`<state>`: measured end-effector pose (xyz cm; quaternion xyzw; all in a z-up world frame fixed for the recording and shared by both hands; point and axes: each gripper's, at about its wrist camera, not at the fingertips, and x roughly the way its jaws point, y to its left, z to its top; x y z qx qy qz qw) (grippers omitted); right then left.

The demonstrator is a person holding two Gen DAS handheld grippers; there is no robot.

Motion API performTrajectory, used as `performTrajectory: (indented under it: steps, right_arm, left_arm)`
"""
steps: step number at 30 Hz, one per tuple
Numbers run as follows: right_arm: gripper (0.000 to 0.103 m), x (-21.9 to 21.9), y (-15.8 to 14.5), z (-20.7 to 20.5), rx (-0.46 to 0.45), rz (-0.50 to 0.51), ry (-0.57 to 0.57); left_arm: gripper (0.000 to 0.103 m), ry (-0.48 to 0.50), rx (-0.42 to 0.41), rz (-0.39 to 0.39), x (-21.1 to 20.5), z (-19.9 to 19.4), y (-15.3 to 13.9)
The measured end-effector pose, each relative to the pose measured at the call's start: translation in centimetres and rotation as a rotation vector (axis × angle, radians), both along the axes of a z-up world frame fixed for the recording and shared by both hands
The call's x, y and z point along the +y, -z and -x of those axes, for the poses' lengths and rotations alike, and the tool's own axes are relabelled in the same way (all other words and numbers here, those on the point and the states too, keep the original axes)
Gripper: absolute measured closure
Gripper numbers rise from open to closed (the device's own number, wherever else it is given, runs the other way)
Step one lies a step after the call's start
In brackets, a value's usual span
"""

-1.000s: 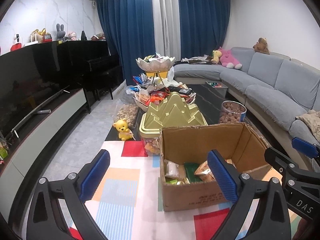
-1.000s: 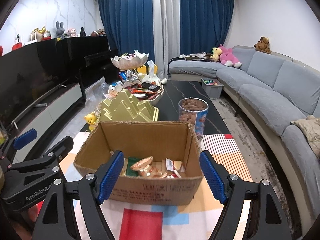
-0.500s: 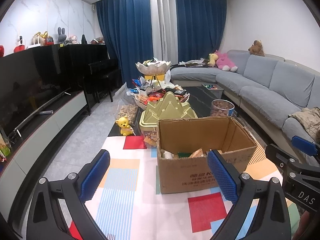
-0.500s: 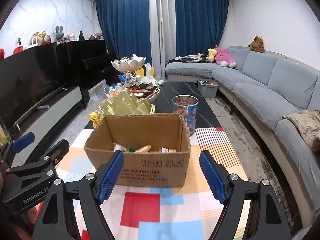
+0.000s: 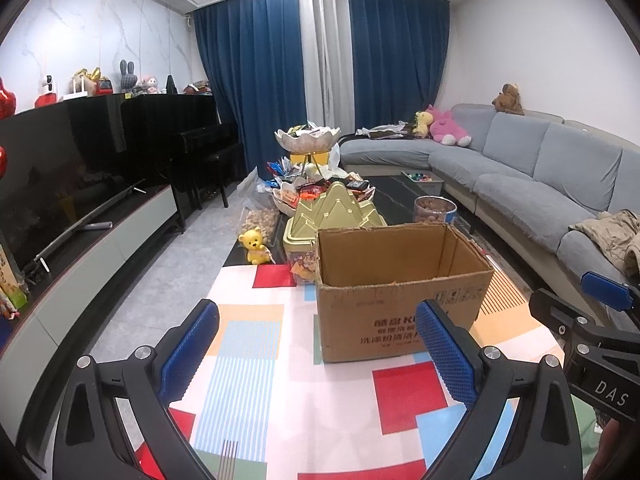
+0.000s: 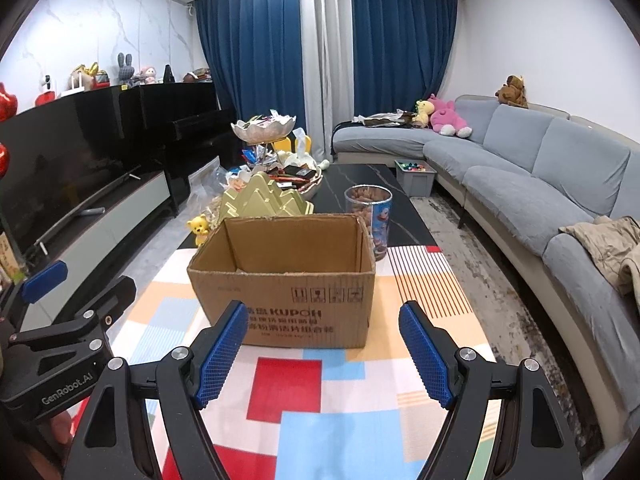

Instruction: Organize snacks

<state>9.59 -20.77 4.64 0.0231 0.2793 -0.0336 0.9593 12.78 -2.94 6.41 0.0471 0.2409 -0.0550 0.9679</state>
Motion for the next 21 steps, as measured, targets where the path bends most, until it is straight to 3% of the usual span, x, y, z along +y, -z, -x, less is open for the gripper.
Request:
performTrajectory:
  steps: [21]
  right_arm:
    - [0.024,0.7,2.2,6.8,0.005,-0.007,-0.004]
  left_arm:
    - [0.003,-0.019,-0.021,-0.011,1.9,7.6,2.1]
